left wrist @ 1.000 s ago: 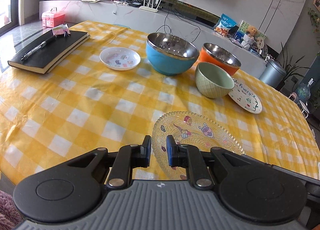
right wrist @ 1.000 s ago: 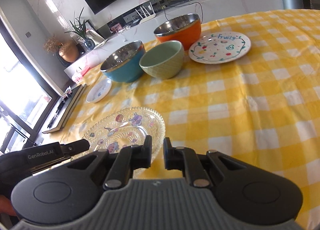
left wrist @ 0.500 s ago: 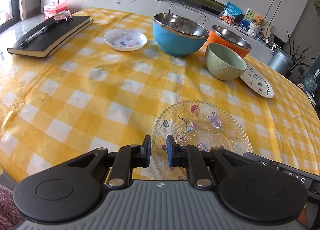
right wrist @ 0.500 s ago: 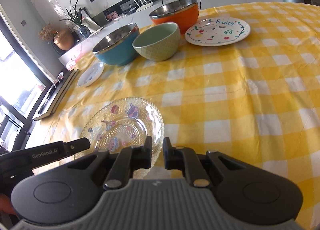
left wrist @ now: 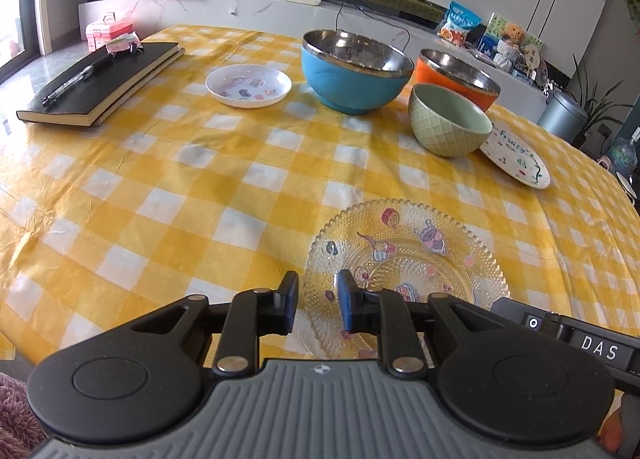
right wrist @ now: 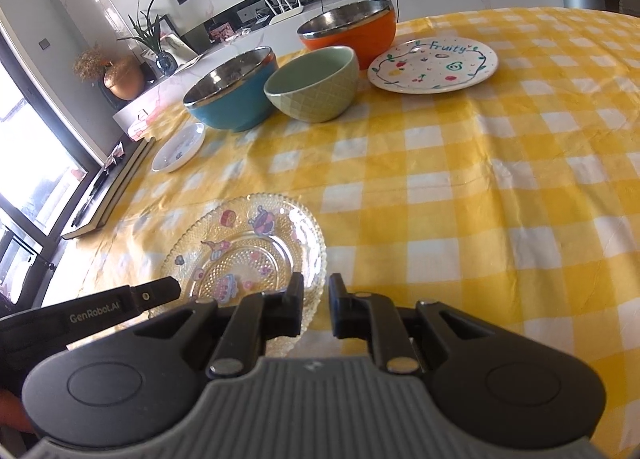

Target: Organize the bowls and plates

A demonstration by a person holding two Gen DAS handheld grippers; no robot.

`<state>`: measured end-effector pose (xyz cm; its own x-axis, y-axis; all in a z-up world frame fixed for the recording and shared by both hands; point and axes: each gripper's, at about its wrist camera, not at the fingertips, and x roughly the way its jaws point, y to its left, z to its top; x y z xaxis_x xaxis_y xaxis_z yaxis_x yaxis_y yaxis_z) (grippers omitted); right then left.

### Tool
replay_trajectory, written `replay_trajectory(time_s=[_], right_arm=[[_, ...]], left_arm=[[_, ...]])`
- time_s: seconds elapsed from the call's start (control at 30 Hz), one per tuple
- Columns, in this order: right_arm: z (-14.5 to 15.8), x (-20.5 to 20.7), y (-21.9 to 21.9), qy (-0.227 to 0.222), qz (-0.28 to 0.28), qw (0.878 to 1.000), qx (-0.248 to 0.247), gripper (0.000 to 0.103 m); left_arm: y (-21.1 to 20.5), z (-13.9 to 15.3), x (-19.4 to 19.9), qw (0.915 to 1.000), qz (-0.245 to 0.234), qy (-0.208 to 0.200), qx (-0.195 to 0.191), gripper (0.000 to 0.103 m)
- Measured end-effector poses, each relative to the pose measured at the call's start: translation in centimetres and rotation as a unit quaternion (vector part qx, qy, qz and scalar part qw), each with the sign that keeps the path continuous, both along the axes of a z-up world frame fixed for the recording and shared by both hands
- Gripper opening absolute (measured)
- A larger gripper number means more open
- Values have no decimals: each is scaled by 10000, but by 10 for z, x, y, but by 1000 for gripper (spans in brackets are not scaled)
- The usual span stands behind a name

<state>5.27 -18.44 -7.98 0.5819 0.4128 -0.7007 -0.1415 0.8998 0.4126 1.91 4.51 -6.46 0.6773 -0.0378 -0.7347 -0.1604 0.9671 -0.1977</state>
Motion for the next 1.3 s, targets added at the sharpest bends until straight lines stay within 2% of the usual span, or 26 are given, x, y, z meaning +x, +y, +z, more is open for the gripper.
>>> replay_trajectory(time_s=[0.07,0.1,0.13,0.2,0.3,0.4,0.5,0.67,0.77,0.83,0.9,1.03,1.17,1.3], right_arm=[[2,0,-1,-41,-40,10000,-1,23],[3,-1,-3,-75,-73,9999,-9,28],[5,-2,-3,-104,-94,9999,-25,29],[9,-2,-5,-191,-149,9997,-67,32],[17,-2,-8,-355,-215,9990,-134,46],[27,-3,-14,-569,-326,9972,-361,57],[34,-2,-27,-673,-542,9953,-441,66],[46,9,-50,-752,-828,9916,-650,68],[58,17,-65,-928,-918,9883,-792,75],[65,23,-74,-1051,-951,9864,-838,87],[71,31,-82,-1250,-1035,9815,-1013,92],[78,54,-95,-1524,-926,9757,-1276,92],[71,79,-109,-1479,-1023,9772,-1130,91],[53,104,-125,-1177,-1257,9815,-841,79]], left_arm=[[2,5,-2,9999,91,-108,-1,33],[3,8,-2,9997,162,-163,-3,38],[4,11,-4,9995,230,-237,-3,43],[3,19,-5,9989,226,-409,19,47],[-4,30,-4,9982,99,-590,-32,49],[-15,44,0,9973,-102,-723,-22,66],[-31,55,7,9957,-287,-849,213,68],[-56,67,27,9943,-639,-843,149,68],[-72,71,40,9930,-843,-817,147,71],[-82,74,49,9921,-932,-826,131,73],[-92,76,59,9917,-977,-831,117,76],[-110,73,78,9918,-983,-817,23,76],[-123,63,99,9926,-946,-730,-210,76],[-133,47,118,9933,-840,-653,-448,75]])
